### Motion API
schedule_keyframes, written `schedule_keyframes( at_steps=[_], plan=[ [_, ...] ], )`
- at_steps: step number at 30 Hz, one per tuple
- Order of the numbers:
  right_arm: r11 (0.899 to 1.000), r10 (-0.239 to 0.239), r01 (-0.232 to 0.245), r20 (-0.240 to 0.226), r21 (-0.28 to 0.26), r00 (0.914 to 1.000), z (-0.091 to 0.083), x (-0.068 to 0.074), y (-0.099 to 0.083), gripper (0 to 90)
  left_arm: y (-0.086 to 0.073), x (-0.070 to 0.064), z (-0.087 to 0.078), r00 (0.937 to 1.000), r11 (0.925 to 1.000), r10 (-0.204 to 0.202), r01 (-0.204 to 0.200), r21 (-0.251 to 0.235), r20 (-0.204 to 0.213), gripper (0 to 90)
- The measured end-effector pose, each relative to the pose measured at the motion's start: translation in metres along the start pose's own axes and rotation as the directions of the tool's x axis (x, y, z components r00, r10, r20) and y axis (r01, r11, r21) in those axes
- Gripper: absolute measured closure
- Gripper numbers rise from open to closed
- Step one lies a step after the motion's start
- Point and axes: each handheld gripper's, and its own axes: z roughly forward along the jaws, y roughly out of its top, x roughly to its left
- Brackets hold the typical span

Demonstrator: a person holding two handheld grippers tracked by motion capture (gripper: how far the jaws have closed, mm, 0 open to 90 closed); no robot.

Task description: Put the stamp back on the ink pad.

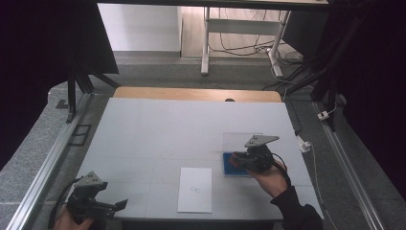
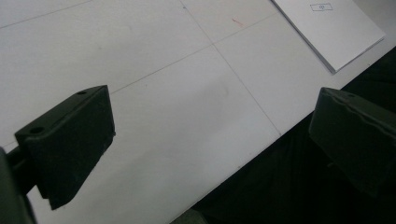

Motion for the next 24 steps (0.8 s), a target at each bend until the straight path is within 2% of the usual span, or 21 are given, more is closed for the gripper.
schedule_keyframes(
  at_steps=[12,24],
  plan=[
    [0.999,0.037,-0.037,0.046,-0.004,0.9983,-0.005,-0.018,-0.006,79.4,0.000,0.000,0.000,1.0000,1.0000,-0.001,0.001,0.001,0.002,0.4],
    [0.999,0.042,-0.045,0.085,0.026,0.9955,-0.003,-0.027,-0.011,79.4,0.000,0.000,0.000,1.0000,1.0000,0.001,-0.001,0.002,0.001,0.4]
  ],
)
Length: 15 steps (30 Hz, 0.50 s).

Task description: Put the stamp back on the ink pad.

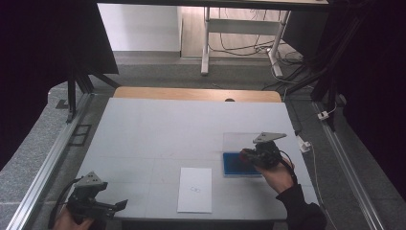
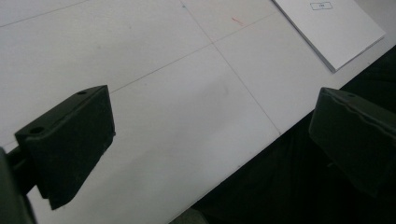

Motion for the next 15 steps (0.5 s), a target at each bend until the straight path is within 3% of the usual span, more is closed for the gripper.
schedule_keyframes(
  at_steps=[15],
  plan=[
    [0.998,-0.026,0.026,0.002,0.059,0.9997,0.012,-0.002,-0.007,79.3,0.000,0.000,0.000,1.0000,1.0000,0.001,-0.001,0.001,-0.001,0.4]
  ],
)
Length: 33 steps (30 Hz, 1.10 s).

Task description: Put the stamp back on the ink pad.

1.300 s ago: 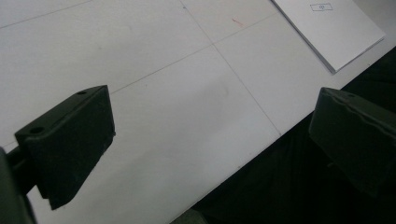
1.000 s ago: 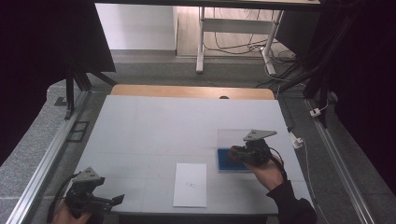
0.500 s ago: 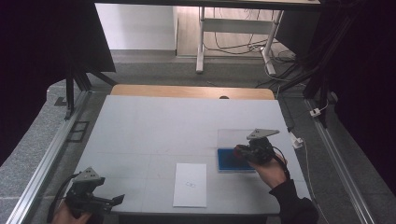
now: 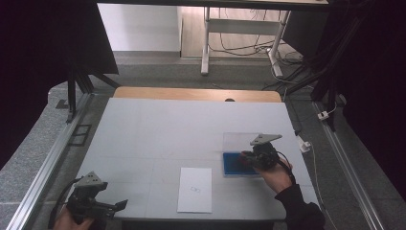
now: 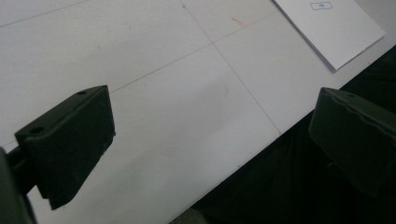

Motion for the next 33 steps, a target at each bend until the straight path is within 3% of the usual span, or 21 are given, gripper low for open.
schedule_keyframes(
  at_steps=[21,33],
  plan=[
    [1.000,0.007,-0.006,-0.003,0.022,1.0000,0.0047,-0.0009,-0.0013,78.3,0.0001,0.0000,0.0003,1.0000,1.0000,0.000,0.000,0.003,0.000,0.4],
    [0.999,0.033,-0.033,0.007,-0.020,0.9994,-0.0020,-0.0004,0.0018,62.9,0.0002,0.0001,0.0004,1.0000,1.0000,-0.004,0.004,0.002,0.002,0.4]
  ],
)
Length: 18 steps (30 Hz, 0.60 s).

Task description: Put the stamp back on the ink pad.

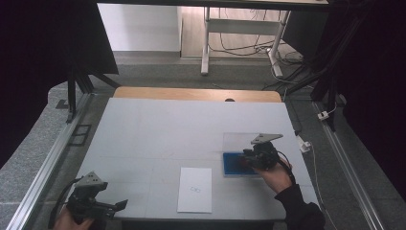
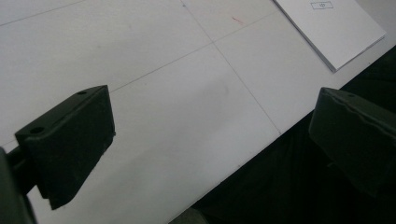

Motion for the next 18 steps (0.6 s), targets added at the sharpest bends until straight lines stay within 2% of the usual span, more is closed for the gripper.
schedule_keyframes(
  at_steps=[12,18],
  plan=[
    [1.000,0.024,-0.024,-0.006,-0.006,0.9997,-0.0008,0.0032,0.0013,41.0,0.0000,0.0002,0.0000,1.0000,1.0000,-0.002,0.002,0.000,0.001,0.4],
    [0.998,0.051,-0.052,-0.021,-0.036,0.9985,-0.0014,0.0054,0.0018,24.2,-0.0001,0.0002,-0.0001,1.0000,1.0000,-0.002,0.002,0.000,0.000,0.4]
  ],
)
